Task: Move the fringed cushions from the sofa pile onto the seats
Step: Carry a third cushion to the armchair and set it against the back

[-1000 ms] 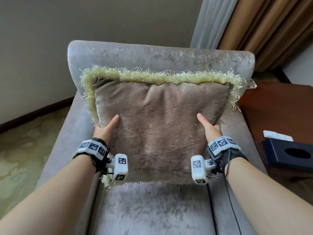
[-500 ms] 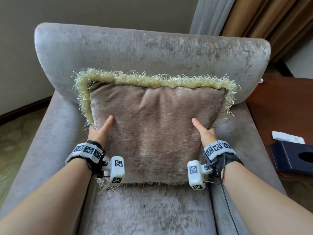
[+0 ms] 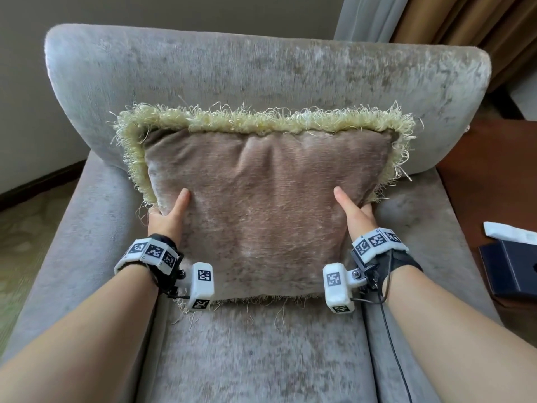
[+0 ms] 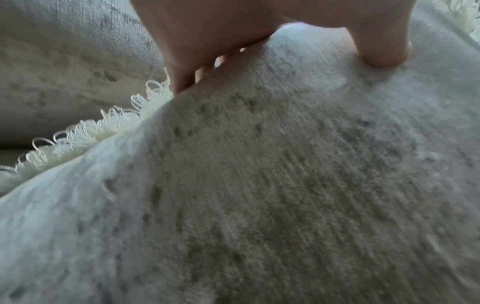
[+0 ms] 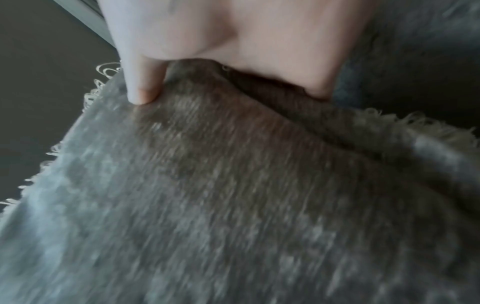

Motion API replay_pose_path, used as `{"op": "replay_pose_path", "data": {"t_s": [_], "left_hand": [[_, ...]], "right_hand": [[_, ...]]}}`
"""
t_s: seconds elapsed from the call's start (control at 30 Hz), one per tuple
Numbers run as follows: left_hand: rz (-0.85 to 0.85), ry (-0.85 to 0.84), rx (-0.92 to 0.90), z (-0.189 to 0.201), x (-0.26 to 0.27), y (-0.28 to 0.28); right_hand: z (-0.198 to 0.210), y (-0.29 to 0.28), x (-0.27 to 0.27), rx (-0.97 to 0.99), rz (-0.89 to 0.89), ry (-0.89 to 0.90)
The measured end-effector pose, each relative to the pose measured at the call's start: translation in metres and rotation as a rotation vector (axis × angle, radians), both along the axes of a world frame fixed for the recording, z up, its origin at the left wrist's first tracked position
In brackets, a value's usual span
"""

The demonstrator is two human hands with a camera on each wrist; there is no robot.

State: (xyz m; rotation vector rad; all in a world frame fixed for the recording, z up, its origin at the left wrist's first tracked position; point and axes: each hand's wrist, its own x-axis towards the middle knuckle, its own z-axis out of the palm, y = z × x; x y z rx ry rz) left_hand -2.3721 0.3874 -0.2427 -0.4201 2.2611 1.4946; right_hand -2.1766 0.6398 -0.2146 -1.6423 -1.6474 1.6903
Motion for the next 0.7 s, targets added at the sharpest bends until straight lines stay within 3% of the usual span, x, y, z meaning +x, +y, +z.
{"op": "replay_pose_path", "data": {"t_s": [0.1, 0.23, 0.43, 0.7], "left_hand": [[-0.024, 0.029, -0.078, -0.006, -0.001, 0.002], [-0.038, 0.133, -0.192, -0.01, 0.001, 0.002], [-0.061, -0.014, 0.003, -0.019, -0.003, -0.011], [0.047, -0.015, 0.054, -0.013, -0.015, 0.011]], "right_hand": [[-0.012, 0.006, 0.006, 0.036, 0.032, -0.111], [-0.028, 0.009, 0.013, 0.146, -0.073, -0.225], [-0.039, 0.012, 0.008, -0.001, -0.047, -0.127], [-0.049, 0.023, -0.003, 0.008, -0.118, -0.047]]}}
